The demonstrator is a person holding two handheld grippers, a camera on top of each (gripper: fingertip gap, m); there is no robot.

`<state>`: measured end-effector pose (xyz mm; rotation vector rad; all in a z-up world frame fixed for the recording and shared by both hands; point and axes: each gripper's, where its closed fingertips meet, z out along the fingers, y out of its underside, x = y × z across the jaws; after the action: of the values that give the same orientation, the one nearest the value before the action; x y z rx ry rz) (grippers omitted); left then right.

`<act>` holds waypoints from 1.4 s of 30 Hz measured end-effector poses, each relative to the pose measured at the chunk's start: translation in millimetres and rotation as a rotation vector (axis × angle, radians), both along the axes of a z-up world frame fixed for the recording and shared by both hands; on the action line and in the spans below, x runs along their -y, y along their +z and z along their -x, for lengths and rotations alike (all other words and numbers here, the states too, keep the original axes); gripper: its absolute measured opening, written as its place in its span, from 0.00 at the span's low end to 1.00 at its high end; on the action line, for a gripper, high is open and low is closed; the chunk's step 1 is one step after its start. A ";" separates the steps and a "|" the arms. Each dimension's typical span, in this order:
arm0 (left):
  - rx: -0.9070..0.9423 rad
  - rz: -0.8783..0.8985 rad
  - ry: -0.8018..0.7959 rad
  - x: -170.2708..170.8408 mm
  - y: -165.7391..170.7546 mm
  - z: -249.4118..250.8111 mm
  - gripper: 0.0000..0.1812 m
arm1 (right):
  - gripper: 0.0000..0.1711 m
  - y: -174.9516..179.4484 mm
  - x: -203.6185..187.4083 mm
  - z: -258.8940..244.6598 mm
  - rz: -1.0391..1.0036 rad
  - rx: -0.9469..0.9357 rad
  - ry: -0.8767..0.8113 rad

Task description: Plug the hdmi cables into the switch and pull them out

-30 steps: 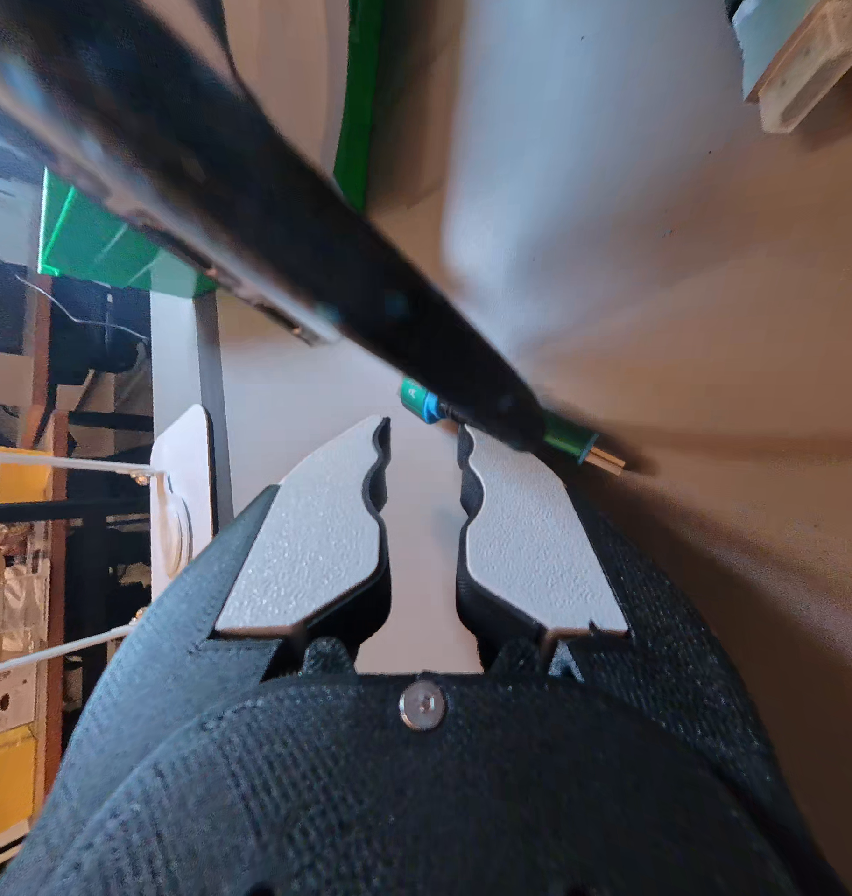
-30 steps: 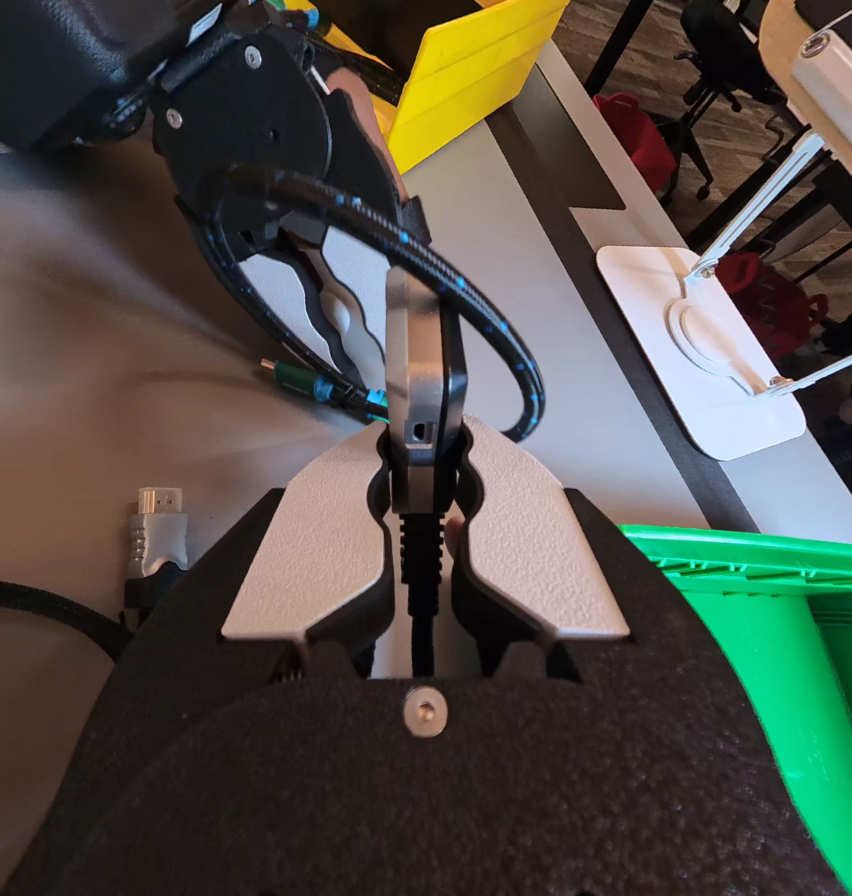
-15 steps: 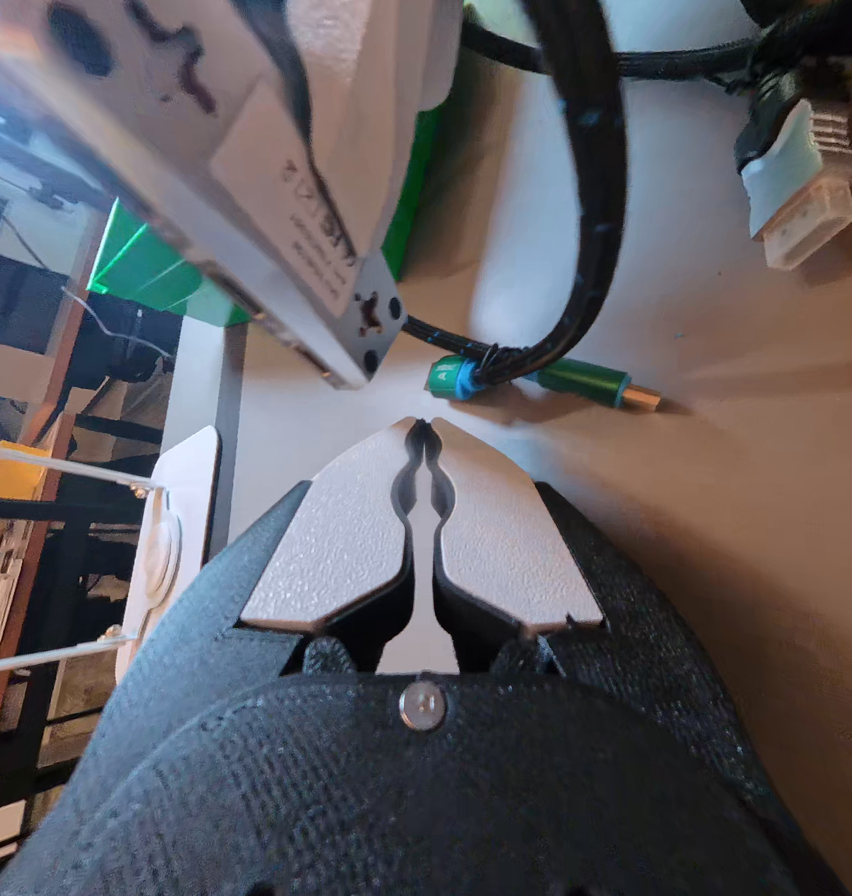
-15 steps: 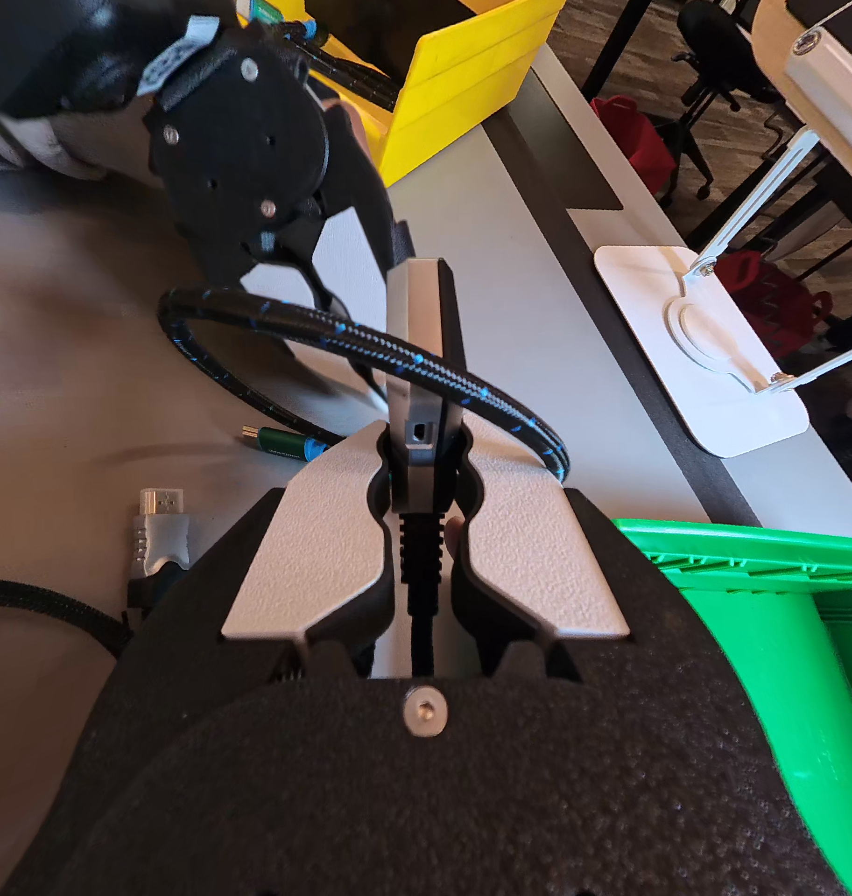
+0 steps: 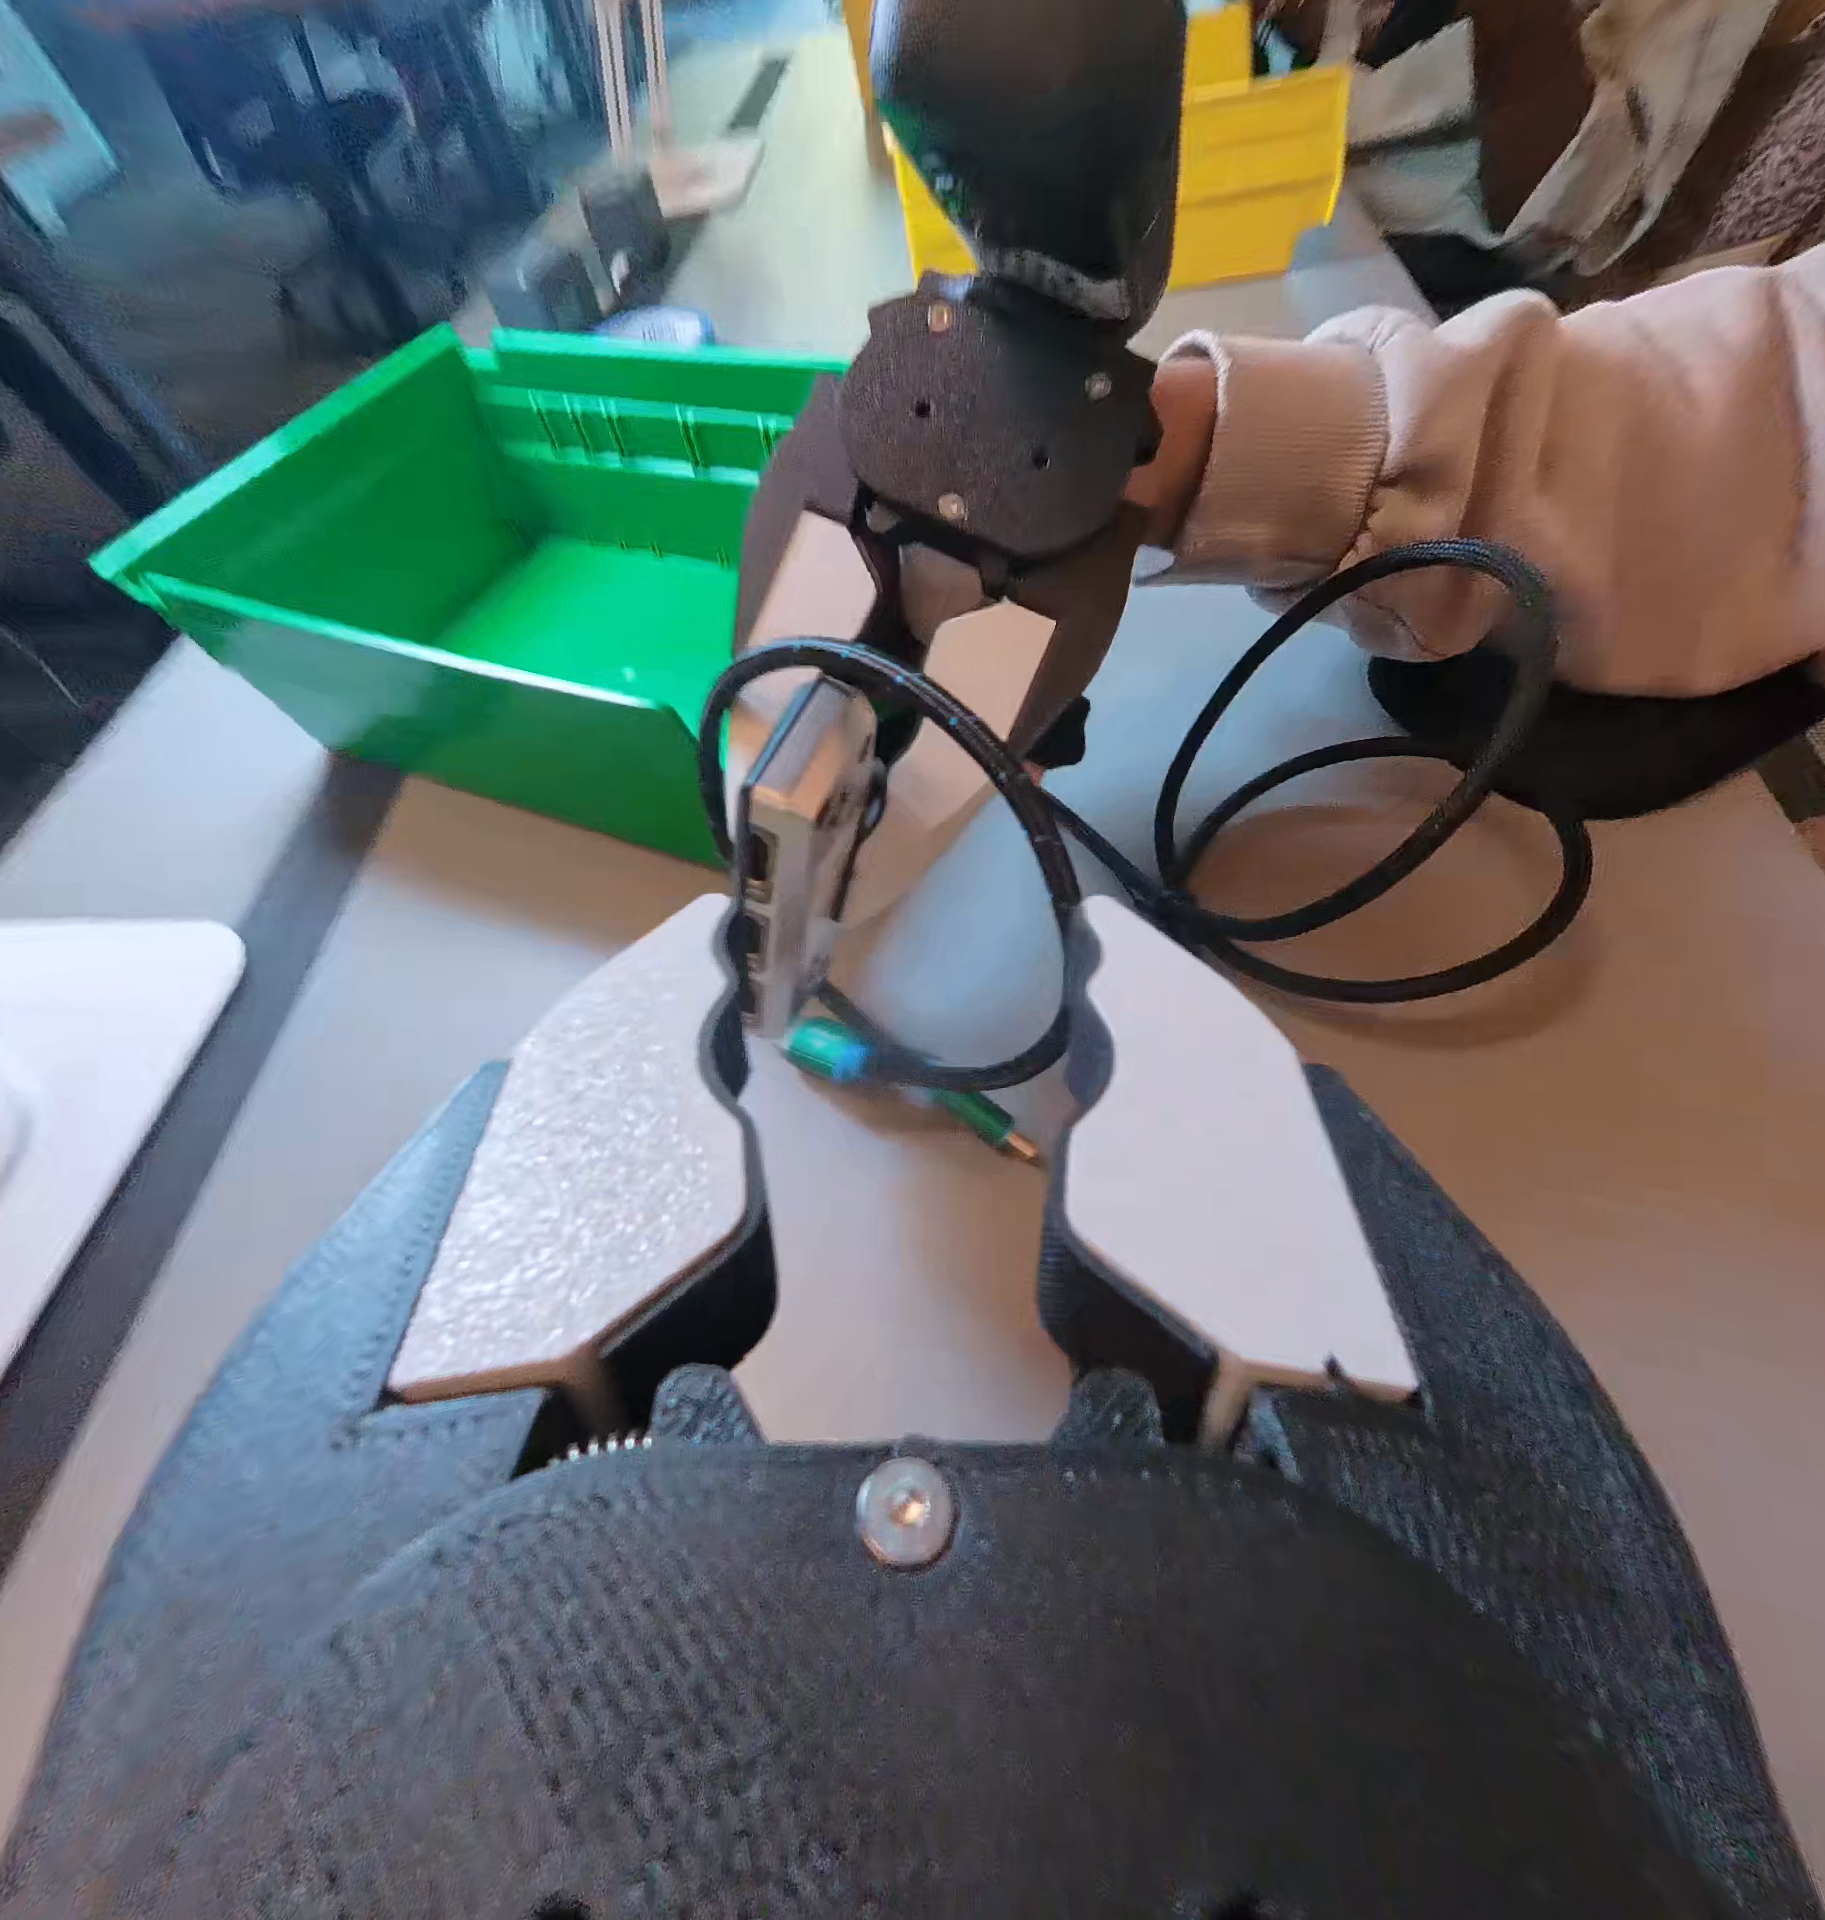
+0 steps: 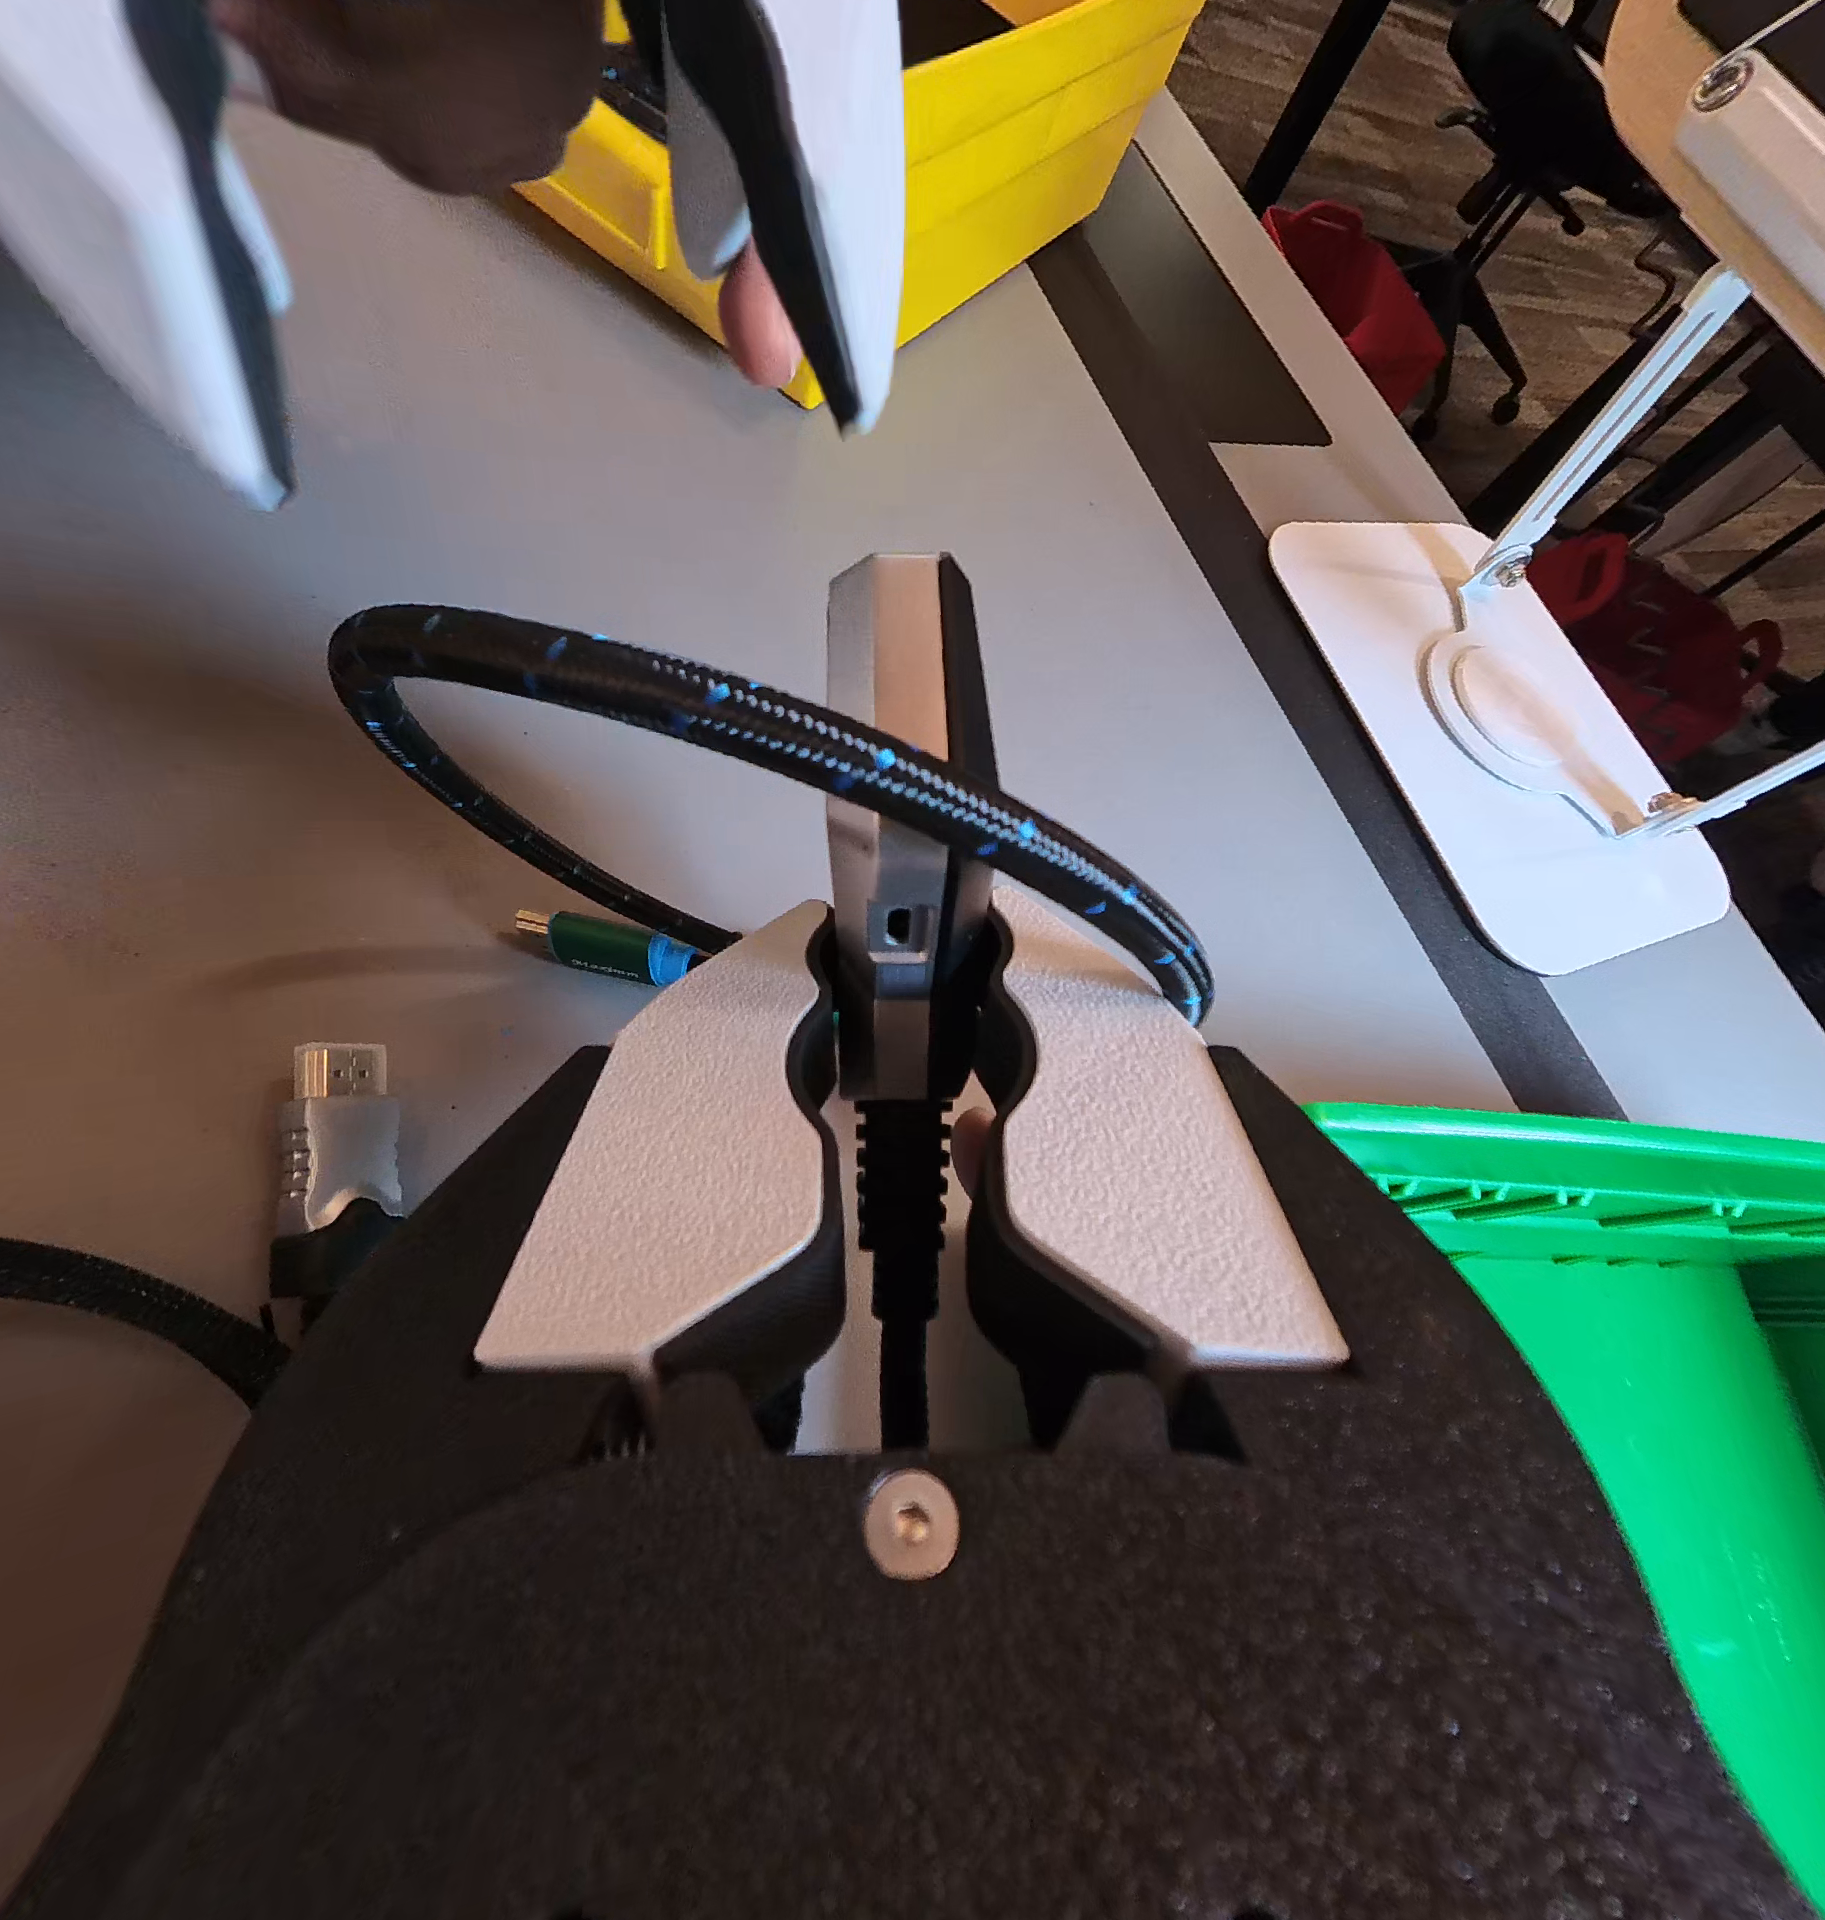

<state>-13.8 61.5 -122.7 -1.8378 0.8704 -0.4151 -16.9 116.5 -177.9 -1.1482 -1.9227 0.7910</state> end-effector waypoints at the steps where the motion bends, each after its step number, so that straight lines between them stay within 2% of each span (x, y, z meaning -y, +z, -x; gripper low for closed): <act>1: -0.030 0.046 0.022 -1.2 -7.0 -5.0 0.36 | 0.13 -0.1 -0.1 -0.1 0.000 0.001 -0.001; 3: -0.137 0.130 0.042 -0.8 -29.3 -14.8 0.40 | 0.13 -0.6 -0.9 -0.4 -0.002 0.005 -0.005; 4: -0.203 0.146 0.065 -3.0 -39.7 -15.8 0.35 | 0.13 -1.1 -1.7 -0.7 -0.003 0.008 -0.007; 8: -0.311 0.109 0.075 -7.0 -50.2 -7.3 0.04 | 0.13 -1.0 -5.4 -3.3 0.006 0.013 -0.013; 13: -0.225 0.074 0.142 -13.0 -44.7 39.3 0.04 | 0.13 -1.1 -5.5 -6.4 0.031 0.017 0.005; 17: -0.161 -0.012 0.129 -14.0 -39.5 59.4 0.04 | 0.13 -0.5 -3.3 -7.7 0.030 0.011 0.023; 21: -0.134 -0.059 0.206 -22.0 -33.8 76.3 0.04 | 0.13 -0.7 -3.1 -7.9 0.030 0.010 0.026; 26: -0.211 -0.082 0.293 -29.6 -40.3 93.9 0.09 | 0.13 -4.4 -3.3 -7.6 0.021 0.024 0.023; 29: -0.232 -0.107 0.332 -34.2 -39.1 98.6 0.03 | 0.13 -5.0 -3.8 -7.3 0.017 0.025 0.019; 31: -0.226 -0.120 0.322 -33.7 -36.7 97.1 0.03 | 0.13 -4.3 -4.4 -7.4 0.019 0.022 0.017; 42: -0.070 -0.229 0.323 -20.7 19.5 98.2 0.03 | 0.13 -5.2 -8.8 -7.7 0.022 0.022 0.001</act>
<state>-112.0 82.1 -103.2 -1.7468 0.6230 -0.0455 -9.2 125.4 -183.1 -1.1747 -1.9370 0.8051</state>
